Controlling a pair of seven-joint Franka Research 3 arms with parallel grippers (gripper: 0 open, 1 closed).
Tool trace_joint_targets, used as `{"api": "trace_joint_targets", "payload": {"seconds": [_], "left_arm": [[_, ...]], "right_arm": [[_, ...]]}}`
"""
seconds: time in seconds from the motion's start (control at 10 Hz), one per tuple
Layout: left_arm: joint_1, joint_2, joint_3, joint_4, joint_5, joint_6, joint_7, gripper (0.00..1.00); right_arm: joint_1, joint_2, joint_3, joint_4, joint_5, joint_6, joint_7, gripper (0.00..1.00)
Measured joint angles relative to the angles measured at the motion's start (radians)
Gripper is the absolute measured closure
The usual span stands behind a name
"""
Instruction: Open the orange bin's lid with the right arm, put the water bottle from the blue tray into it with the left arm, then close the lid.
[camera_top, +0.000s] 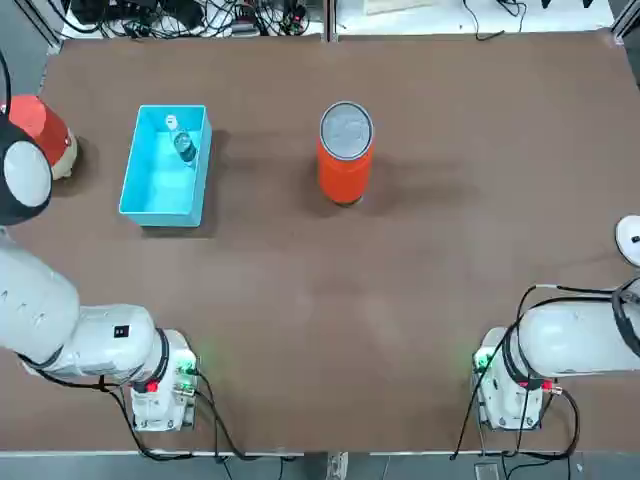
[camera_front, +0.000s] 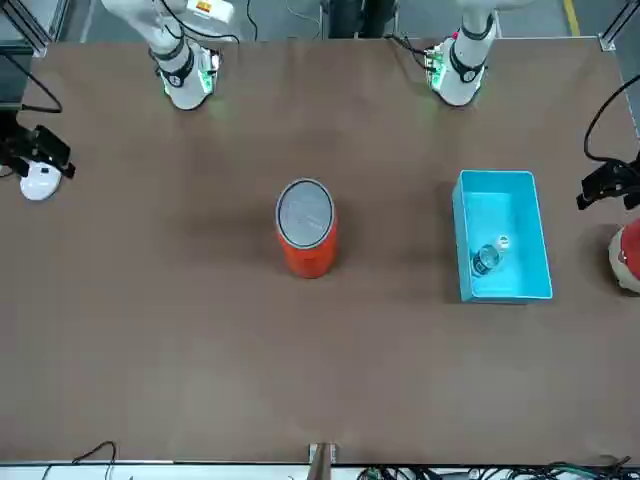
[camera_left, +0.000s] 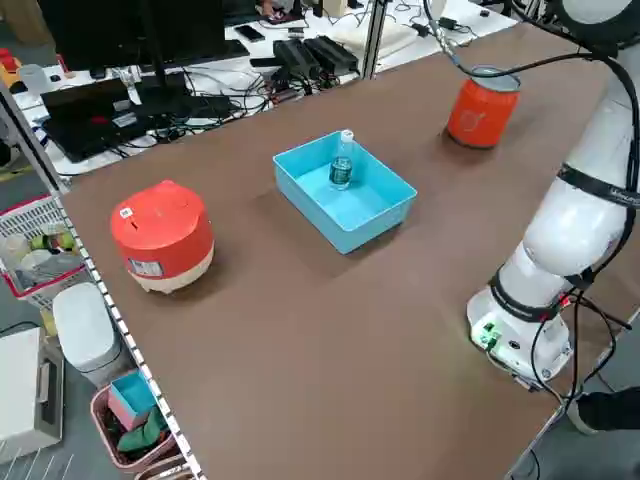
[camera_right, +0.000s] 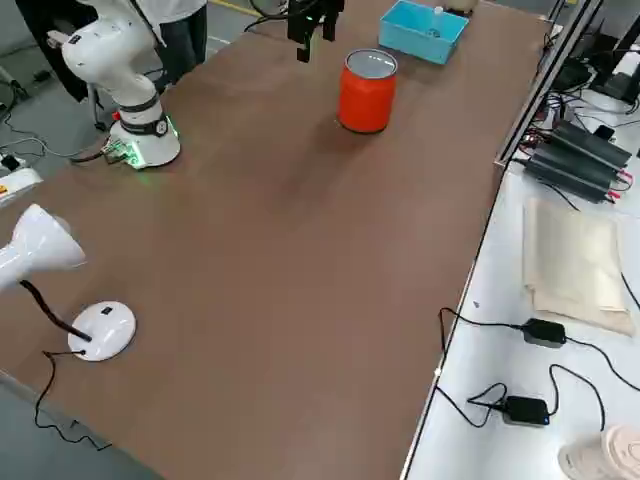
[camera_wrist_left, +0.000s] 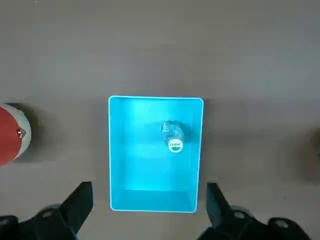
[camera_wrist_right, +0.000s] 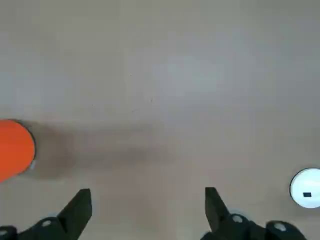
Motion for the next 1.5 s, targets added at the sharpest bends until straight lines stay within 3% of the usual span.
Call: {"api": "trace_joint_targets", "payload": {"seconds": [0.5,0.7,0.9,1.2,1.5], "left_arm": [[0.003,0.005,0.002,-0.026,0.0,-0.003,0.001,0.0],[0.02,0.016,0.003,-0.075,0.0,0.03,-0.001,0.0],[0.029,0.01,0.004,-0.197,0.0,0.162,-0.001,0.0],[0.023,-0.017,-0.009,-0.434,0.0,0.408,-0.012,0.01],[0.021,-0.044,-0.065,-0.654,0.0,0.632,-0.071,0.05]], "right_arm": [[0.0,0.0,0.003,-0.001,0.001,-0.001,0.002,0.03],[0.016,0.0,0.008,-0.003,0.003,-0.003,0.055,0.3],[0.071,0.001,0.014,-0.01,0.009,-0.003,0.14,0.63],[0.157,0.004,0.018,-0.029,0.085,0.055,0.309,0.81],[0.345,0.02,0.022,-0.099,0.098,0.235,0.634,0.91]]}}
